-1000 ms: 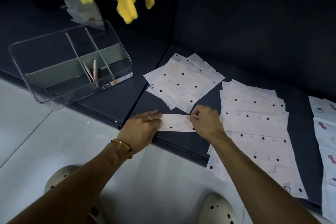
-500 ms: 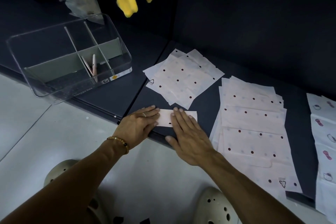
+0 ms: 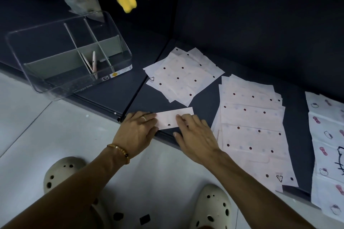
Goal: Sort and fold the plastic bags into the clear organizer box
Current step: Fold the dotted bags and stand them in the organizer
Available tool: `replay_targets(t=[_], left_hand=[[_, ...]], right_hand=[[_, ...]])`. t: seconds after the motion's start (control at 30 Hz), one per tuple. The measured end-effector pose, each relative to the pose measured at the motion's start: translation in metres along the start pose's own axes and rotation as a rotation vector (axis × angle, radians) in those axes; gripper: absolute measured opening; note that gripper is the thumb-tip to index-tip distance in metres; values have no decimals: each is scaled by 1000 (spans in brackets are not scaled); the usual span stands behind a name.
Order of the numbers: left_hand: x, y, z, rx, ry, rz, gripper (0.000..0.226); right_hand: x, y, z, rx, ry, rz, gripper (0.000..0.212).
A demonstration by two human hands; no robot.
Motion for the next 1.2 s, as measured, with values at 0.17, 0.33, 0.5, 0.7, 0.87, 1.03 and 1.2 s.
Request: replay_targets(t=[0.17, 0.33, 0.5, 0.7, 0.87, 1.03, 1.2], left_hand=[[-8, 7, 14, -141, -97, -69, 53], [1, 16, 7, -110, -136, -7, 26], [15, 13, -4, -133, -1, 123, 25], [20, 16, -14, -261, 256, 557, 17], [23, 3, -20, -243, 482, 588, 22], [22, -6, -28, -194, 643, 531, 17], [15, -4, -27, -106, 599, 240, 18]], right_hand=[[5, -2, 0, 1, 50, 4, 39], [5, 0, -1, 50, 43, -61, 39], [-15, -1, -9, 152, -82, -380, 23], [7, -3, -9, 250, -381, -813, 12], [17, -7, -15, 188, -551, -905, 14], [19, -7, -28, 147, -606, -821, 7], [24, -6, -40, 51, -565, -713, 8]])
Point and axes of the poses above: each hand's wrist, its own z-axis away from the middle knuckle, its own y-axis out of the back of the hand, x = y × z, the point moved 3 cm from there along -z, towards the middle knuckle, and after that the axes turned 13 degrees about y, right-handed, at the moved point
